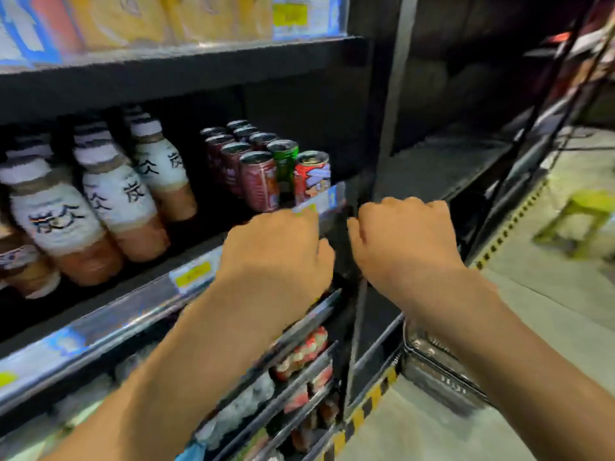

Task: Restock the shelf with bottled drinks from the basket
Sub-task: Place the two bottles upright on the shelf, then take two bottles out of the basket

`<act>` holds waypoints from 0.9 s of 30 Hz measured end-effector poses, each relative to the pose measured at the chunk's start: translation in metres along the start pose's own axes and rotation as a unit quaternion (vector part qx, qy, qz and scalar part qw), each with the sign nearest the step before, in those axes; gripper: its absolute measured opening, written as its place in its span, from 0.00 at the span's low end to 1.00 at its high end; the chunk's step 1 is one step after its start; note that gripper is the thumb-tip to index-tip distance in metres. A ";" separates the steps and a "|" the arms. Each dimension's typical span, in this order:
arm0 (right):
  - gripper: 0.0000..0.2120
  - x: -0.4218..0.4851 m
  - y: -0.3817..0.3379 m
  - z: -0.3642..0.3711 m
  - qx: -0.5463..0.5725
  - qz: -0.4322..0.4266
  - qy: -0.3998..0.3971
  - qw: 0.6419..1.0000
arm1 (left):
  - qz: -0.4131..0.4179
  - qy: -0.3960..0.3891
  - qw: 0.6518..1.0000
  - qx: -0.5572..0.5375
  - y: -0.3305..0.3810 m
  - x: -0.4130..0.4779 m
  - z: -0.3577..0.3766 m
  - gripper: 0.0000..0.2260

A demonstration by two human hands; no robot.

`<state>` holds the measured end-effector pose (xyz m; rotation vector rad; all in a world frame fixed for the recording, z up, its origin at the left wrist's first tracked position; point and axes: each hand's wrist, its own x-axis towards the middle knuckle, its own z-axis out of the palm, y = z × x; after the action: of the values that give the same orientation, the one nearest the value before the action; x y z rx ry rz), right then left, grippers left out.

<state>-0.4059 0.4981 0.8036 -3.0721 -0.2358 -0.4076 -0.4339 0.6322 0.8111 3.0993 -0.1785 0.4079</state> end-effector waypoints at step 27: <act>0.17 0.084 0.553 0.338 -0.005 0.356 -0.360 0.862 | 0.238 -0.395 0.887 0.028 0.466 0.325 0.456 0.14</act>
<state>-0.1539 -0.0181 0.4916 -2.8579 0.8669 0.7675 -0.0580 0.1211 0.4522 3.0257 -0.9416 -0.9006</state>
